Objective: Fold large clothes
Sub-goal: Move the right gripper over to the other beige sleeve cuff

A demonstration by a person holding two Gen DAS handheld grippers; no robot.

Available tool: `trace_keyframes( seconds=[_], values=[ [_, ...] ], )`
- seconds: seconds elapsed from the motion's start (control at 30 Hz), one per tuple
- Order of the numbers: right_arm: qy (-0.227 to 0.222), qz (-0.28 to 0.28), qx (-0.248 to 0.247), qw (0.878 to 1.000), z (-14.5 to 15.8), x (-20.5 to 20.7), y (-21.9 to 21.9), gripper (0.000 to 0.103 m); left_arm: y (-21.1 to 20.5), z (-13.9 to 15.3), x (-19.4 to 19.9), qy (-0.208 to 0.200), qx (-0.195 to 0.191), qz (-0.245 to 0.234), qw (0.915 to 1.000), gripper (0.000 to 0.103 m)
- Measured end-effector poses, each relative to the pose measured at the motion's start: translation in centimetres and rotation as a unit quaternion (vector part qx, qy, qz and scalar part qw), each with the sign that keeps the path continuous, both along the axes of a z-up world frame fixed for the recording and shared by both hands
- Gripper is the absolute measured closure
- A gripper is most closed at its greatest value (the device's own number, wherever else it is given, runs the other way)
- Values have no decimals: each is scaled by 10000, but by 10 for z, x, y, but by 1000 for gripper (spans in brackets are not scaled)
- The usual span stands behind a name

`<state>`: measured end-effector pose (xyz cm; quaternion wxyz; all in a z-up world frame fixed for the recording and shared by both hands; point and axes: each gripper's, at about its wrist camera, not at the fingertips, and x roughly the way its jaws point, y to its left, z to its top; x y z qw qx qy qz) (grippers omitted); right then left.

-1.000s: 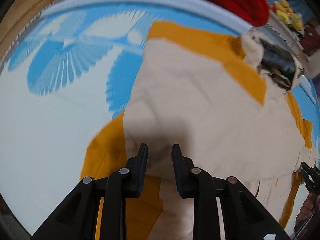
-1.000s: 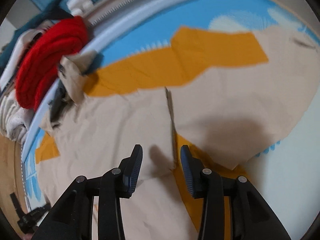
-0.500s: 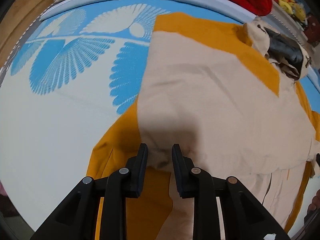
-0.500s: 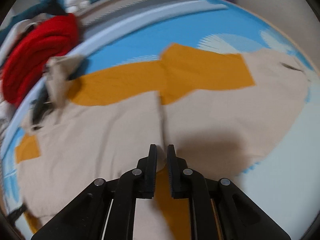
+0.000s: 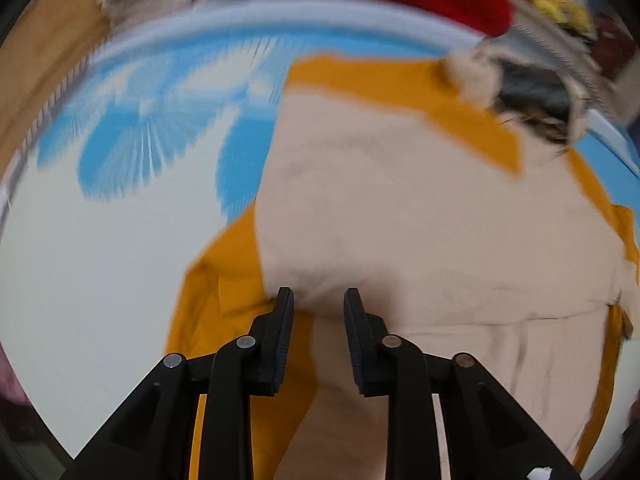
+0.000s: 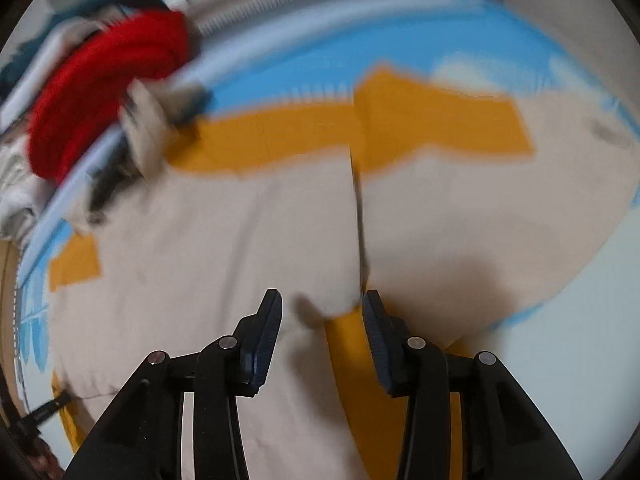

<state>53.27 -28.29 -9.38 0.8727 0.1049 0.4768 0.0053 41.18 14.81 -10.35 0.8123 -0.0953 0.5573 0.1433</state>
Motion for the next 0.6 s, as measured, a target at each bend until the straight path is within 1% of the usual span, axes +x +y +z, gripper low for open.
trace_keyframes(
  seconds=[0.03,0.07,0.1,0.2,0.27,0.37,0.47,0.5,0.57,0.6],
  values=[
    [-162,25,-41,9999,10,-4,-2,60,-9,12,-2,-128,130,-130,9997,77],
    [-458,86,-101,9989,28,-13,-6,60,-14,18,-2,-185,176,-190,9995,77],
    [-643,145,-182,9977,40,-21,-9,60,-17,22,0,-225,181,-214,9994,77],
    [-1059,283,-419,9931,70,-40,-21,60,-30,34,-5,-389,40,-204,9990,77],
    [-1325,268,-543,9893,91,-52,-35,60,-43,41,-10,-464,106,-273,9985,77],
    [-1594,134,-447,9861,115,-64,-55,60,-58,50,-19,-574,171,-363,9975,77],
    [-1892,-108,-250,9816,134,-77,-84,64,-70,57,-25,-667,252,-483,9963,77],
    [-1986,-272,-161,9796,139,-79,-99,66,-74,60,-27,-689,297,-532,9958,77],
    [-2024,-490,-41,9781,141,-79,-114,73,-79,64,-30,-726,362,-624,9948,77],
    [-2012,-678,66,9772,141,-79,-128,79,-81,65,-31,-745,390,-653,9943,77]
  ],
)
